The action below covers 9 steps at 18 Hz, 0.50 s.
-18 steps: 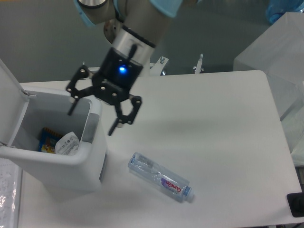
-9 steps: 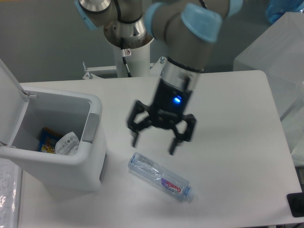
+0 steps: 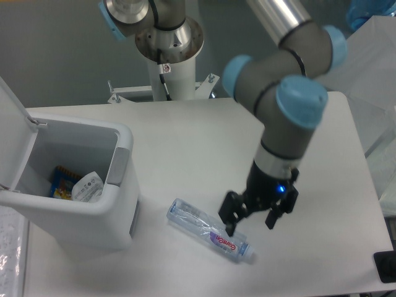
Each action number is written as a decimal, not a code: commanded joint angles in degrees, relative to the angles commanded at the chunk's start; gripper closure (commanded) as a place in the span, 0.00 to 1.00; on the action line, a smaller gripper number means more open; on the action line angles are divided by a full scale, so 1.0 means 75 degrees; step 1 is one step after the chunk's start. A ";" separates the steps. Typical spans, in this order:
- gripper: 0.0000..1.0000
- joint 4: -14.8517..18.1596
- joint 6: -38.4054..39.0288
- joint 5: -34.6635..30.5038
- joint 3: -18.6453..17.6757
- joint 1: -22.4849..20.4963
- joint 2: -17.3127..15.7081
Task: Place the trash in the trash can
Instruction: 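Move the gripper to the cap end of the clear water bottle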
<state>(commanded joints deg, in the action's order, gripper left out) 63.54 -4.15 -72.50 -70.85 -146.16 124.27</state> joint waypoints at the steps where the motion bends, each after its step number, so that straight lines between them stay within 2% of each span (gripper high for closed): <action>1: 0.00 0.0012 0.0188 -0.0141 0.0175 0.0105 0.0152; 3: 0.00 0.0163 0.0598 -0.0422 0.0538 0.0199 0.0433; 6: 0.00 0.0655 0.1067 -0.0960 0.1241 0.0398 0.0972; 9: 0.00 0.0703 0.1922 -0.1406 0.1909 0.0551 0.1511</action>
<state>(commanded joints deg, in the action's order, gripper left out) 68.82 10.27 -83.05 -56.53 -142.03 135.60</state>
